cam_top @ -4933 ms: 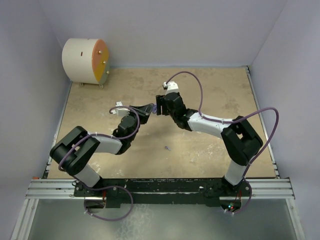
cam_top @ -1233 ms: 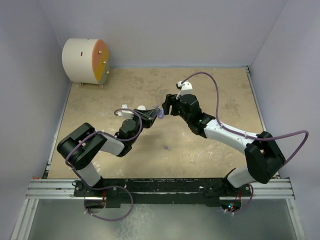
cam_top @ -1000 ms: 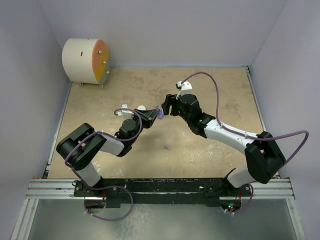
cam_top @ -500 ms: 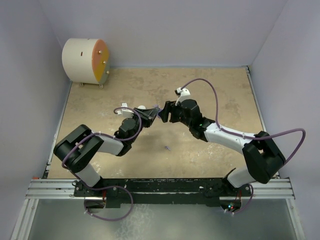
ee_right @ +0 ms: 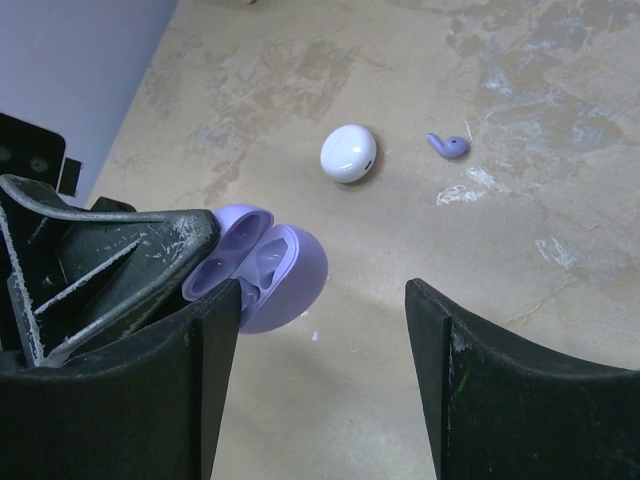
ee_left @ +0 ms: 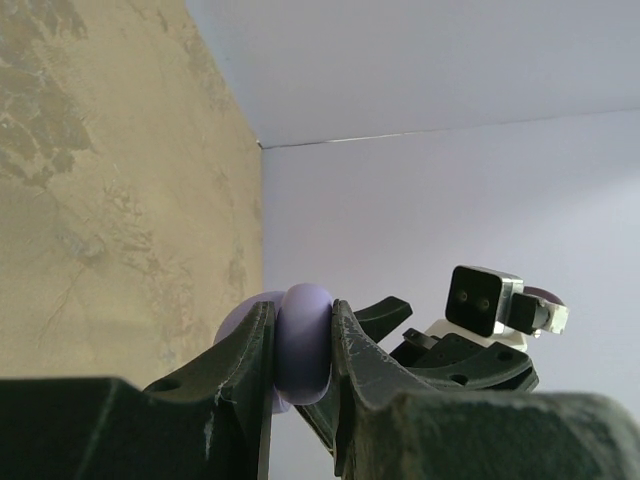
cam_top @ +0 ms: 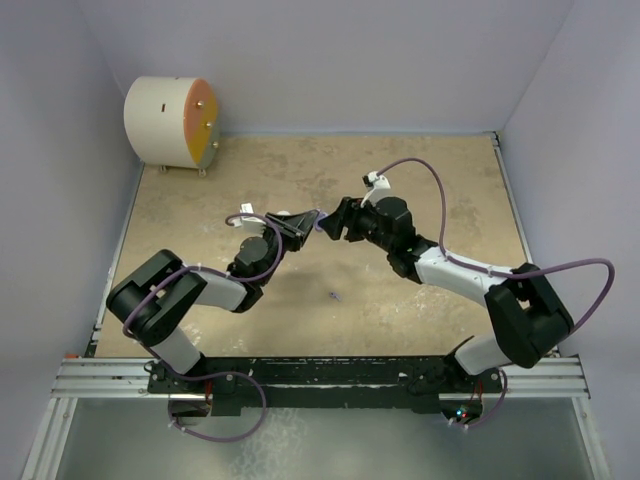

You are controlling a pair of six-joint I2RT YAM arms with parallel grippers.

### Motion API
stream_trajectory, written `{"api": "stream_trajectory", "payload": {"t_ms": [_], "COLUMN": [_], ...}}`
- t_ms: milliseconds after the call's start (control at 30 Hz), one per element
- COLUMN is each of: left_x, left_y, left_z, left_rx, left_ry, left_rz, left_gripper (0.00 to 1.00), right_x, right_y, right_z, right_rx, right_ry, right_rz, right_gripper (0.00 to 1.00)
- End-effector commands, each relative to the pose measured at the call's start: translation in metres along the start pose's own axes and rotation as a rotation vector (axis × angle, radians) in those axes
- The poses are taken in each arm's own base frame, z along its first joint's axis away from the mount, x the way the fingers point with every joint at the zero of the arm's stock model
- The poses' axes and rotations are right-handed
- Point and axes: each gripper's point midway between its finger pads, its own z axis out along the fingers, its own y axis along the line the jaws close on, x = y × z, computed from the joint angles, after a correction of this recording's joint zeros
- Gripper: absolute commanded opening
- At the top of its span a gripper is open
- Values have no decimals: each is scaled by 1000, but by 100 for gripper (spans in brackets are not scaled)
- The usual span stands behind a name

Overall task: Insert the wireless bluetooth earbuds into the charging case
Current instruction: Adjust the charging case.

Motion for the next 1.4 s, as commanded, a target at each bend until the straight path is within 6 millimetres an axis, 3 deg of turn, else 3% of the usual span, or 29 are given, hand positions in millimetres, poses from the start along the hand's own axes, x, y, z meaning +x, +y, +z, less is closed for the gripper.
{"api": "stream_trajectory", "payload": {"t_ms": [0, 733, 1367], "left_x": [-8, -7, -3], "left_y": [-39, -55, -57], "left_z": [-1, -2, -4], "left_rx": [157, 241, 254], "left_ry": [-24, -15, 3], "left_rz": [-49, -87, -93], "left_gripper": [0, 0, 0], "right_x": [-16, -19, -29], "right_y": [14, 36, 30], "right_z": [-7, -12, -16], "right_rx": [-79, -280, -307], "right_ry": [-49, -50, -92], "right_rz": [24, 151, 218], "right_gripper": [68, 63, 58]}}
